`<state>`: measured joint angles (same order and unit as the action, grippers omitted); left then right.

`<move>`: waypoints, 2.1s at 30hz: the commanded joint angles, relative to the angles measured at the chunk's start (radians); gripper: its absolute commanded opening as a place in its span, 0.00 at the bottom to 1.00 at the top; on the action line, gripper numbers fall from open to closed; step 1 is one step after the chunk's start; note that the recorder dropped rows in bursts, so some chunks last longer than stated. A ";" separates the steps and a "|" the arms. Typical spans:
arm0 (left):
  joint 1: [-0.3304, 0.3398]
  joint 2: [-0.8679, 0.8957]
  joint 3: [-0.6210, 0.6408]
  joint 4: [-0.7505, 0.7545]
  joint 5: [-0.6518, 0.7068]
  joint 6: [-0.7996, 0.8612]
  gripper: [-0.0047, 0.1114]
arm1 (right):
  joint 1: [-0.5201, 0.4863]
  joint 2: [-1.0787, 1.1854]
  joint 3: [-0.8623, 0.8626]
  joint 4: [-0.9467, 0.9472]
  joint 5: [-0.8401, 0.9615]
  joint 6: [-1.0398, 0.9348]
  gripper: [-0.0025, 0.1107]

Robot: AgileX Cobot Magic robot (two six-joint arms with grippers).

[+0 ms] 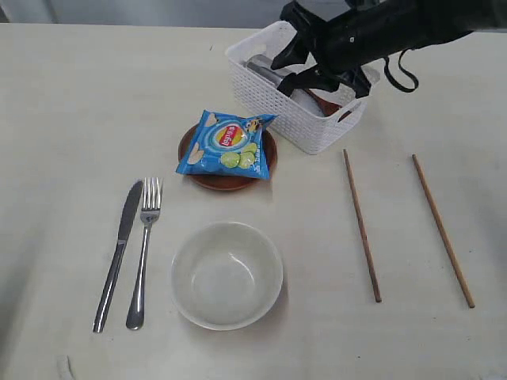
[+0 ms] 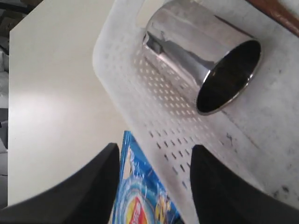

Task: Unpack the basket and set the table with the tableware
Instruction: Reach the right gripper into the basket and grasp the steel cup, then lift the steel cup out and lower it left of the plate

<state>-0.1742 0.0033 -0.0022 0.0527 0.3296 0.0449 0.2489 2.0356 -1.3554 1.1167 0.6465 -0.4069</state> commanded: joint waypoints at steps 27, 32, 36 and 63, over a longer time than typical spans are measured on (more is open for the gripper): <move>0.002 -0.003 0.002 -0.002 -0.008 0.000 0.04 | -0.007 0.214 -0.132 0.344 -0.119 -0.236 0.09; 0.002 -0.003 0.002 -0.002 -0.008 0.000 0.04 | -0.033 0.208 -0.132 0.324 -0.055 -0.236 0.02; 0.002 -0.003 0.002 -0.002 -0.008 0.000 0.04 | -0.052 0.176 -0.132 0.263 -0.015 -0.236 0.02; 0.002 -0.003 0.002 -0.002 -0.008 0.000 0.04 | 0.366 -0.107 -0.380 -0.749 0.173 0.291 0.02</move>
<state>-0.1742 0.0033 -0.0022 0.0527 0.3296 0.0449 0.5534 1.9032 -1.6611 0.5420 0.7709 -0.2602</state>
